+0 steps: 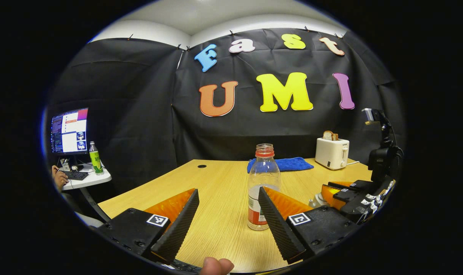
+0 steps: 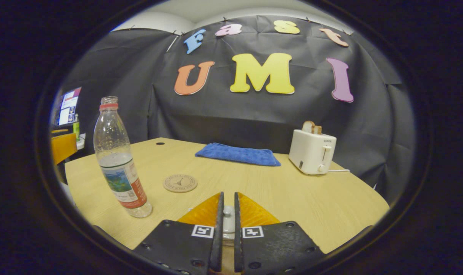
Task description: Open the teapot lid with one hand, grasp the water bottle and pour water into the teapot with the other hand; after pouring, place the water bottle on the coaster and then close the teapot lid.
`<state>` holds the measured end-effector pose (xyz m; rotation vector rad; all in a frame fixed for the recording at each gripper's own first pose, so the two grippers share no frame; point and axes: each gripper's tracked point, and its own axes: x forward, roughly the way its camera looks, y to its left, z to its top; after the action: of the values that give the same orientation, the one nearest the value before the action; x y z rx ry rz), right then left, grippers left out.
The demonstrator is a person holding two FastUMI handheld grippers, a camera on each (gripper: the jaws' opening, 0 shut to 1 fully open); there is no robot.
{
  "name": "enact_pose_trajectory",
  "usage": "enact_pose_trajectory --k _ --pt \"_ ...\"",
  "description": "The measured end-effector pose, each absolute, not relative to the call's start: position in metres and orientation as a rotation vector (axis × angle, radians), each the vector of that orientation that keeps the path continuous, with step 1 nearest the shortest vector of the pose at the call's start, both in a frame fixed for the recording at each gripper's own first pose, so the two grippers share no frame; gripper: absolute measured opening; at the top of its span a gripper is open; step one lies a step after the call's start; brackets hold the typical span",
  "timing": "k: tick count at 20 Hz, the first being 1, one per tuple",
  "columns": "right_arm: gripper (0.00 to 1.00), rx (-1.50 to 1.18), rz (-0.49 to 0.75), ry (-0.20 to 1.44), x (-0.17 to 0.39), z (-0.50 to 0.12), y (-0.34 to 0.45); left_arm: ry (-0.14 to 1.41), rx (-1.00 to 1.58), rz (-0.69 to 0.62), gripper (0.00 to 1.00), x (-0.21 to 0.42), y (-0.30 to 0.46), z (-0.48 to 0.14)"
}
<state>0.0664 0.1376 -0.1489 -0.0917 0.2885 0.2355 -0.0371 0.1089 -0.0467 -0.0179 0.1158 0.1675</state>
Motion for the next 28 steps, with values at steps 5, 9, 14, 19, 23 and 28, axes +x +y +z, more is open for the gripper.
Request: enact_pose_trajectory --k 5,9,14,19,23,28 --pt "0.00 -0.095 0.243 0.306 0.067 -0.150 0.135 0.131 -0.033 0.145 0.98 -0.035 0.106 -0.053" --pt "0.00 -0.079 0.253 0.299 0.067 -0.146 0.135 0.152 -0.058 0.087 0.98 -0.034 0.094 -0.064" --pt "0.00 -0.062 0.259 0.249 0.066 -0.125 0.134 0.177 -0.062 0.030 0.98 -0.032 0.082 -0.079" --pt "0.00 -0.042 0.250 0.211 0.063 -0.103 0.119 0.223 -0.079 -0.023 0.98 -0.024 0.065 -0.096" --pt "0.00 -0.048 0.237 0.202 0.054 -0.097 0.101 0.256 -0.107 -0.067 0.98 -0.010 0.052 -0.109" --pt "0.00 -0.055 0.202 0.201 0.048 -0.095 0.076 0.277 -0.126 -0.057 0.99 0.009 0.054 -0.118"
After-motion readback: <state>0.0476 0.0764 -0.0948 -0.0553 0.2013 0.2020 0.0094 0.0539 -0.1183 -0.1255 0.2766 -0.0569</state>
